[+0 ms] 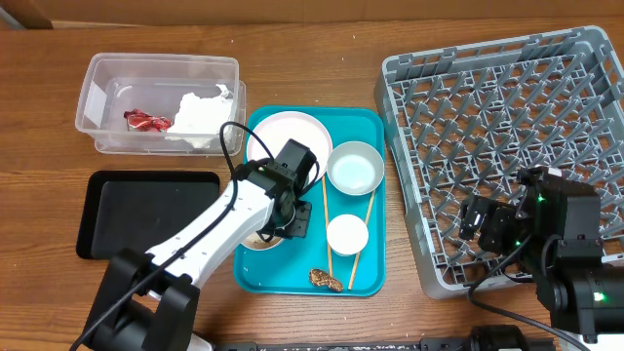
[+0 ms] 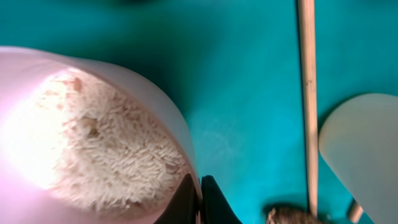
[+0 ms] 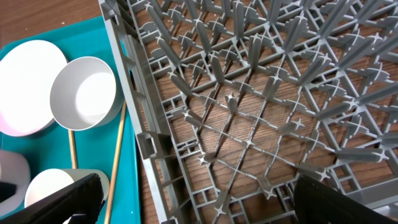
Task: Sort waste into correct bins and load items into the dishwasher
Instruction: 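Tip the pink bowl over the black tray to pour out rice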
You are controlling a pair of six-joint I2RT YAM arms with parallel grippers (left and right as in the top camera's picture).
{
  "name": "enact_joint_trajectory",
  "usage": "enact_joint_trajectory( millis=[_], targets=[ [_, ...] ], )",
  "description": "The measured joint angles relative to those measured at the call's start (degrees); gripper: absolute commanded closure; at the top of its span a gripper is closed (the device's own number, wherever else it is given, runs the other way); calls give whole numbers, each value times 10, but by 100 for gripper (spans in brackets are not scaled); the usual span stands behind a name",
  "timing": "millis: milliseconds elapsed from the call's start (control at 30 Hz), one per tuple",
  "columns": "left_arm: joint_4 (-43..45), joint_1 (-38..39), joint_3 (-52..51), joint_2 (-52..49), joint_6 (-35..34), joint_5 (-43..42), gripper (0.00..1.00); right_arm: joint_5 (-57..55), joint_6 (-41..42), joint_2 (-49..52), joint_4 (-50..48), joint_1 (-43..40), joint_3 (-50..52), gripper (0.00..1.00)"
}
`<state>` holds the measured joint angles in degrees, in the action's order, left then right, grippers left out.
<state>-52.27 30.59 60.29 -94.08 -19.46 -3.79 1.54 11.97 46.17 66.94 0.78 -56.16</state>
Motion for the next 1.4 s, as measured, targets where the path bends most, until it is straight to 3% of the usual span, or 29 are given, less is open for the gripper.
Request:
enact_joint_trajectory(
  millis=[200,500,933,1133,1400],
  targets=[
    [-48,-43,36,44,-2,5,96,0,0,0,0,0,0,0],
    [-75,-215,44,134,21,-22,96,0,0,0,0,0,0,0],
    [-25,-508,-8,101,187,-352,96,0,0,0,2,0,0,0],
    [-29,-578,-42,56,278,-530,96,0,0,0,2,0,0,0],
    [-33,-649,-66,-6,322,-664,96,0,0,0,4,0,0,0]
  ],
)
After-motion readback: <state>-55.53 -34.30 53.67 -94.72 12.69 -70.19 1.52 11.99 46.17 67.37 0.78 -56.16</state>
